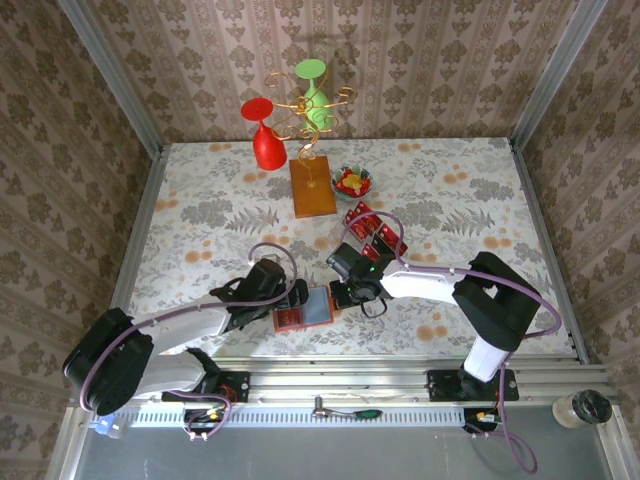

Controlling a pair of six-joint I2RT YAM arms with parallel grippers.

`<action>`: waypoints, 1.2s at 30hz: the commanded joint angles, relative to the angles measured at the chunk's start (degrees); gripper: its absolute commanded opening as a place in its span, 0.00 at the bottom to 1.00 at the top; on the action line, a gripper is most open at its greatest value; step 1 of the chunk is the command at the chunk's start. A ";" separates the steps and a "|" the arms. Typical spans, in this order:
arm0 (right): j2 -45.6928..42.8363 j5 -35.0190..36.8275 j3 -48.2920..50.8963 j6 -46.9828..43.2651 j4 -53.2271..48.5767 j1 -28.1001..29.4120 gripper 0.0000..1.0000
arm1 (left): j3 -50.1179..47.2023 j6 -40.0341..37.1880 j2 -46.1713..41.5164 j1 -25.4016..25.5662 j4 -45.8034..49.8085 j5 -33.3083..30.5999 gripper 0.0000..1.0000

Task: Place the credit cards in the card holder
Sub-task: Close the card holder at the bottom-center of the table.

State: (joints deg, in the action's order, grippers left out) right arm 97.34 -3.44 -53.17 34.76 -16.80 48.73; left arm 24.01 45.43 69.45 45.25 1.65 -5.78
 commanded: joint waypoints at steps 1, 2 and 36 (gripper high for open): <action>0.11 -1.08 0.05 1.03 0.01 -0.15 0.00 | -0.52 1.53 0.76 0.95 -1.65 0.60 1.00; 0.08 -1.17 0.01 1.08 0.03 -0.18 0.00 | -0.61 1.67 0.86 1.09 -1.78 0.67 1.00; 1.89 -5.57 0.48 3.78 4.84 -2.90 0.00 | -2.29 13.94 -6.37 3.14 -18.11 6.00 1.00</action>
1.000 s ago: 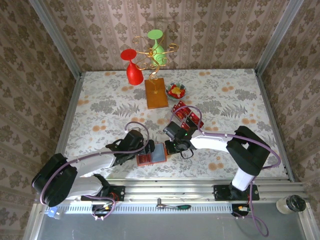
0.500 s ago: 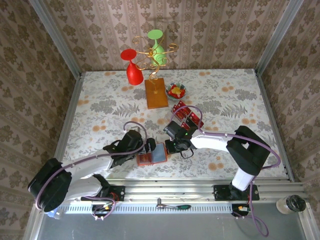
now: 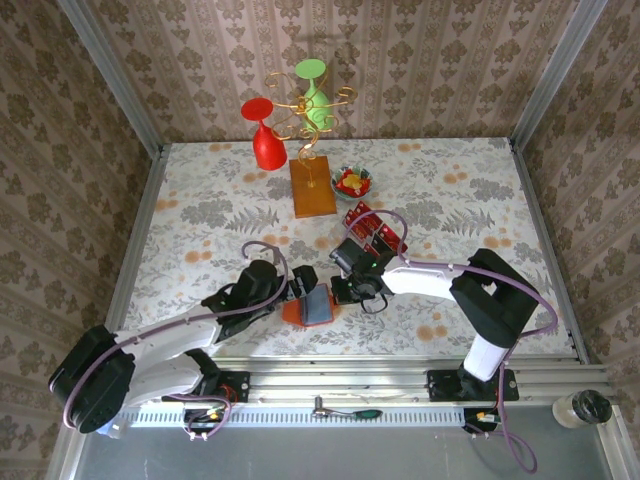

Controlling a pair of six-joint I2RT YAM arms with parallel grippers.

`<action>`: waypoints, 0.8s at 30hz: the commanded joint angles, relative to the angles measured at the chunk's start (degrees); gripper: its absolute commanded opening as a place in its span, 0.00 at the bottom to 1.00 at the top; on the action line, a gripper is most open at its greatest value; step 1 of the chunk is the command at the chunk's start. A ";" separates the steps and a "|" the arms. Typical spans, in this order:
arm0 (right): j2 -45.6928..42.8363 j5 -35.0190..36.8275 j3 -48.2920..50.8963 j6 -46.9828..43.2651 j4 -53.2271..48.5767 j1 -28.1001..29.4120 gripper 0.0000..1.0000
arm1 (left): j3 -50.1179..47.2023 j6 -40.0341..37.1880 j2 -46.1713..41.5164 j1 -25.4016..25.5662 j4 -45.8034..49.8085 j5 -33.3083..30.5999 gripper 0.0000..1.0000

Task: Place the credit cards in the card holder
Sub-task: Close the card holder at the bottom-center of the table.

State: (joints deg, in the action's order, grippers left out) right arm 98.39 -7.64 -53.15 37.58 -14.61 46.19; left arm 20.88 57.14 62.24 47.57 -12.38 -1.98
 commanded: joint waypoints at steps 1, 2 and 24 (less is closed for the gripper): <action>0.78 -1.56 0.48 1.00 2.83 -0.56 0.00 | 1.25 2.33 1.08 1.08 -4.34 2.14 1.00; 0.72 -1.81 0.50 1.09 2.96 -0.80 0.00 | 1.66 2.34 1.34 1.33 -4.52 2.01 1.00; -7.19 -5.50 4.34 3.18 4.94 -6.95 0.34 | 5.70 5.26 10.27 7.36 -13.19 -1.37 1.00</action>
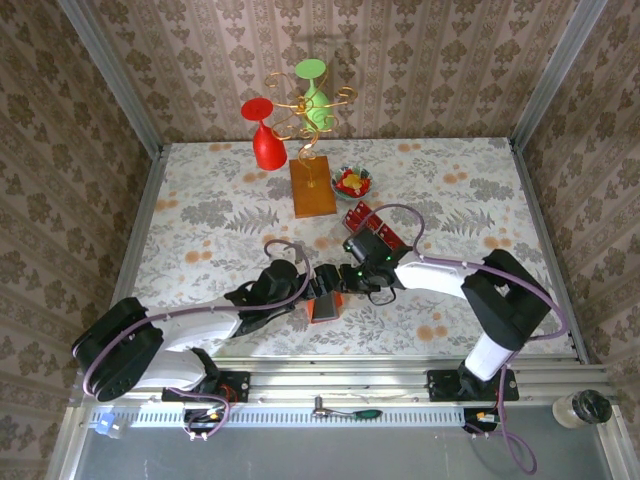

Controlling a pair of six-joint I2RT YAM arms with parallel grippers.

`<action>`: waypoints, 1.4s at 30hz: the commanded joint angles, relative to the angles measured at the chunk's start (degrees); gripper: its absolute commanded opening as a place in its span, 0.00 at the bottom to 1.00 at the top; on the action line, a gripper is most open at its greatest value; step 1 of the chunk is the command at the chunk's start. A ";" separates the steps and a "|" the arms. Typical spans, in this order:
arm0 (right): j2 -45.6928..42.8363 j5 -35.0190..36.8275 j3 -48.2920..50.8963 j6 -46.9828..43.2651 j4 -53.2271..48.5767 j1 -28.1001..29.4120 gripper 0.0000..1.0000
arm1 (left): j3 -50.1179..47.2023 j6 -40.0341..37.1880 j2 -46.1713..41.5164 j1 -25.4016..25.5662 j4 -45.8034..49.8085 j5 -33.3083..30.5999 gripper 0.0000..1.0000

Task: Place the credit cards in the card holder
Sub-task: Close the card holder at the bottom-center of the table.

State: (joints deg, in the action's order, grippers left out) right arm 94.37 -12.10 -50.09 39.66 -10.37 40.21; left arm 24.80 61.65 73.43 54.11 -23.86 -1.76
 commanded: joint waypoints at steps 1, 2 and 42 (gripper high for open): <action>-4.00 -1.15 1.62 1.17 0.66 -1.37 0.34 | 2.11 0.59 -1.50 1.07 -0.90 -2.00 1.00; -4.77 -1.18 1.73 1.21 0.46 -1.63 0.34 | 2.46 0.52 -2.15 1.30 0.05 -2.36 1.00; -17.99 -5.59 6.09 0.04 -3.13 -7.36 0.32 | 4.85 -0.05 2.10 6.59 3.46 -7.62 1.00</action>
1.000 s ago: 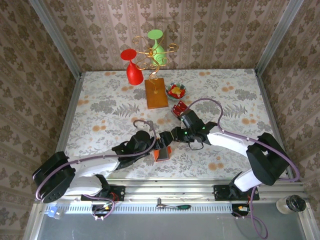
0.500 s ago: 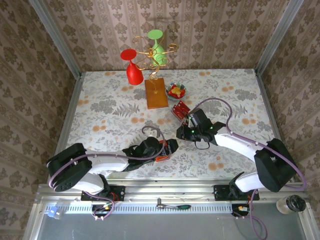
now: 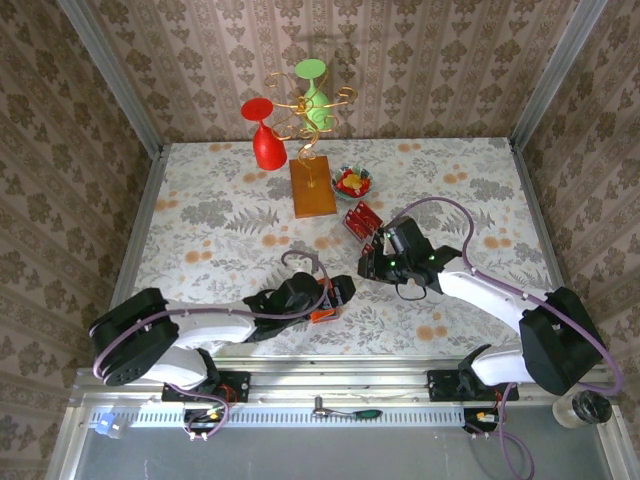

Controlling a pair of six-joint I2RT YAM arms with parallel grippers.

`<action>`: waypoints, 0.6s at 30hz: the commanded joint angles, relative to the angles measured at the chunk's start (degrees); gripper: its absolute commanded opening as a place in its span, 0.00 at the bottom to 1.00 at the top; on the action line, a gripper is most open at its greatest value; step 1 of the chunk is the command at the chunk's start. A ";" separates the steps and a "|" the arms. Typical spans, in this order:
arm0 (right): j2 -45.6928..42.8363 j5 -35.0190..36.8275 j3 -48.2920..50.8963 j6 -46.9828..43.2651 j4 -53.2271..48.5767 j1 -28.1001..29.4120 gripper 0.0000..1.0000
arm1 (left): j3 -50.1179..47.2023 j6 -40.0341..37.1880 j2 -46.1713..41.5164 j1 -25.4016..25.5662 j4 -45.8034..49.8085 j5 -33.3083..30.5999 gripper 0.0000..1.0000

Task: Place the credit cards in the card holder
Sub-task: Close the card holder at the bottom-center of the table, then press the card holder at the bottom-center of the table.

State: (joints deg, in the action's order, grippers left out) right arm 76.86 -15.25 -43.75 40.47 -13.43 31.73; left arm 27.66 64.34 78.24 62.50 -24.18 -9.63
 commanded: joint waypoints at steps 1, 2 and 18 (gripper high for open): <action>-0.37 -2.34 -0.79 -0.68 -0.22 2.00 0.31 | 2.19 -3.17 -3.64 -2.68 4.56 0.85 1.00; -0.27 -2.11 -1.34 -0.49 -0.24 2.79 0.30 | 2.30 -3.54 -4.44 -3.34 5.18 1.22 1.00; 11.58 2.02 -13.87 -0.94 -3.00 18.17 0.14 | -1.51 -9.33 -29.48 -19.59 29.36 4.21 1.00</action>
State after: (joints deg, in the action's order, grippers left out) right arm 86.59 -15.03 -56.86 40.45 -14.35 49.91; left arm 27.27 58.11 50.41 44.93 -3.90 -7.44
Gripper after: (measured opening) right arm 0.147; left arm 0.999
